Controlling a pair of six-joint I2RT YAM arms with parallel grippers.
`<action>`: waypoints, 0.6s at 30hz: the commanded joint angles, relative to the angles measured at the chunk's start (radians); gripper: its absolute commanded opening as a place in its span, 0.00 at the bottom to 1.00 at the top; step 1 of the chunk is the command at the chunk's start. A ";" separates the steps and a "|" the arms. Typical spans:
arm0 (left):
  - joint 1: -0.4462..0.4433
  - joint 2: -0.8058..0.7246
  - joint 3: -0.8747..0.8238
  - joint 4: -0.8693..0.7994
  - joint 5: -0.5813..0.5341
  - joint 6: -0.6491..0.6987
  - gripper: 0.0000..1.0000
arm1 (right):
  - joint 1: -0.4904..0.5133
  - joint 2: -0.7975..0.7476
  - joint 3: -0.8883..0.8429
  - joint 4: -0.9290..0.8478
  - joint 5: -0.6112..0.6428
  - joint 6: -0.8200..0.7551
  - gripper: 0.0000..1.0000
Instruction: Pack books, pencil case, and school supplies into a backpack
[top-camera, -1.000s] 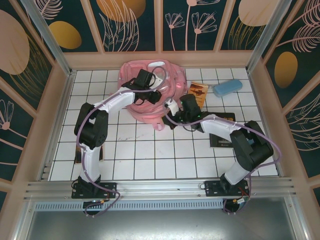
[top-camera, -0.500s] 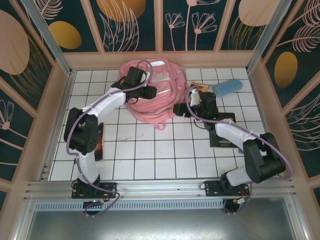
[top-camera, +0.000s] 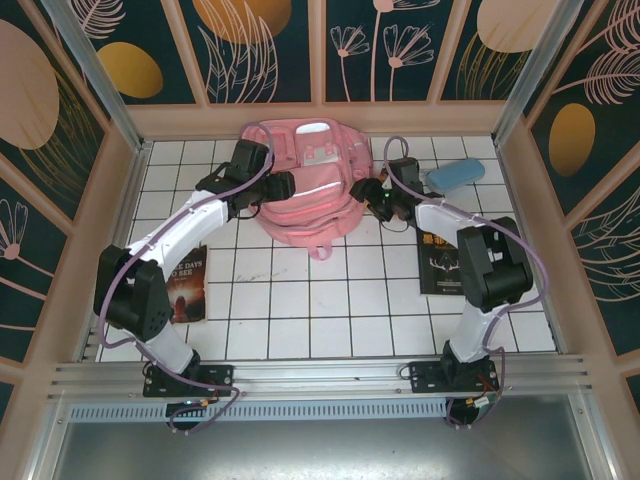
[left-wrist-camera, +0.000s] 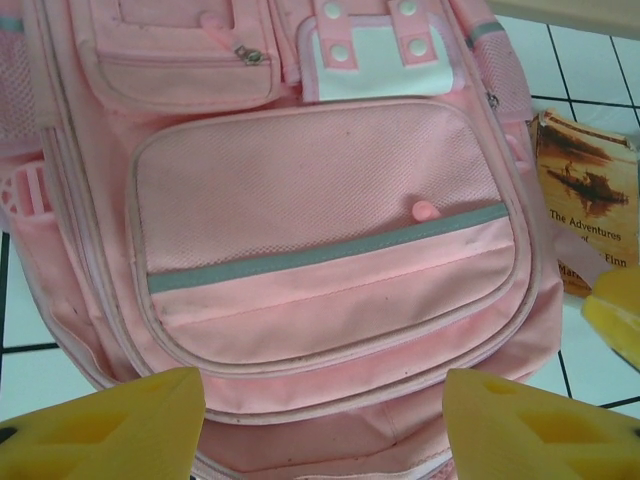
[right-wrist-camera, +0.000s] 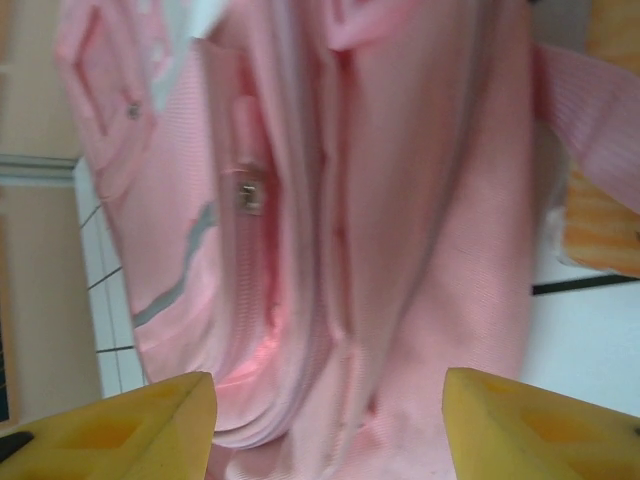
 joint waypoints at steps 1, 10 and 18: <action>-0.003 -0.017 -0.024 -0.029 0.011 -0.063 0.65 | 0.005 0.033 0.055 -0.063 0.002 0.055 0.60; -0.003 -0.040 -0.089 0.008 0.136 -0.166 0.63 | 0.042 0.089 0.105 0.035 -0.169 0.043 0.32; -0.009 -0.136 -0.226 0.082 0.257 -0.324 0.59 | 0.105 0.095 0.183 0.165 -0.287 0.061 0.02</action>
